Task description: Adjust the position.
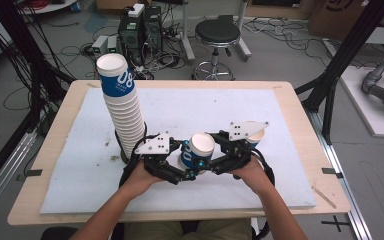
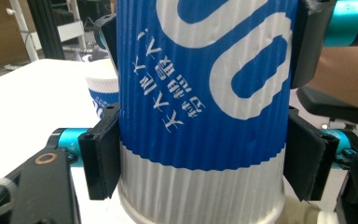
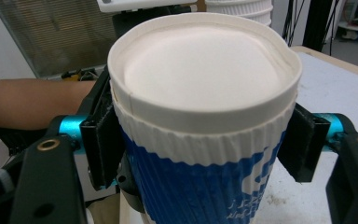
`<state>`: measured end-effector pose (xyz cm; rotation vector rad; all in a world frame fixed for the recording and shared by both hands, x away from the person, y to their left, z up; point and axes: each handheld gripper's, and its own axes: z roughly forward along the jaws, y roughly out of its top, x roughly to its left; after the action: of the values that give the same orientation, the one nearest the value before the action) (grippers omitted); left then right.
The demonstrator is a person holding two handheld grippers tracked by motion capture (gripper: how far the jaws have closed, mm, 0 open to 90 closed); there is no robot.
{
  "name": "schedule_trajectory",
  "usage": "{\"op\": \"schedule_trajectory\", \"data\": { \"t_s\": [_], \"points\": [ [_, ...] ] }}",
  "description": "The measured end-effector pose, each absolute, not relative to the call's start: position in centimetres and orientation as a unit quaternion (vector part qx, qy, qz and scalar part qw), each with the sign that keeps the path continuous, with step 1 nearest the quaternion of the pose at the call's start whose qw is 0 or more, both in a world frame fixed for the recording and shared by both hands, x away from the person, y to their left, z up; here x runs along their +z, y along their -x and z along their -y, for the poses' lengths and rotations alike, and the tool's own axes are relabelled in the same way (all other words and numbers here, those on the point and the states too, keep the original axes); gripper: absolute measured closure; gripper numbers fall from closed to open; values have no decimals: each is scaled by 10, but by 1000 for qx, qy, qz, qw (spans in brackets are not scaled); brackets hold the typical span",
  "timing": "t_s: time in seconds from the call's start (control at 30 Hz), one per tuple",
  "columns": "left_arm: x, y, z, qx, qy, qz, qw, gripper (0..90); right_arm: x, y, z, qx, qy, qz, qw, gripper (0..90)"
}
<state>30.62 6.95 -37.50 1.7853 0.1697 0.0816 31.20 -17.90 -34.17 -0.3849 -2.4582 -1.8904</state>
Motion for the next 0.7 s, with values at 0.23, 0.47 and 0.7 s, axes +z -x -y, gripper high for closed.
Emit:
{"op": "schedule_trajectory", "data": {
  "t_s": [0.23, 0.47, 0.7],
  "points": [
    [-371, -308, -80, 34, -790, -87, 606, 262, -338, -311, 181, -584, 131, 801, -1, 170],
    [-366, -307, -86, 39, -810, -82, 579, 262, -326, -314, 185, -561, 115, 819, -20, 171],
    [-361, -304, -86, 50, -830, -76, 550, 262, -300, -318, 177, -505, 68, 860, -22, 171]
  ]
}}
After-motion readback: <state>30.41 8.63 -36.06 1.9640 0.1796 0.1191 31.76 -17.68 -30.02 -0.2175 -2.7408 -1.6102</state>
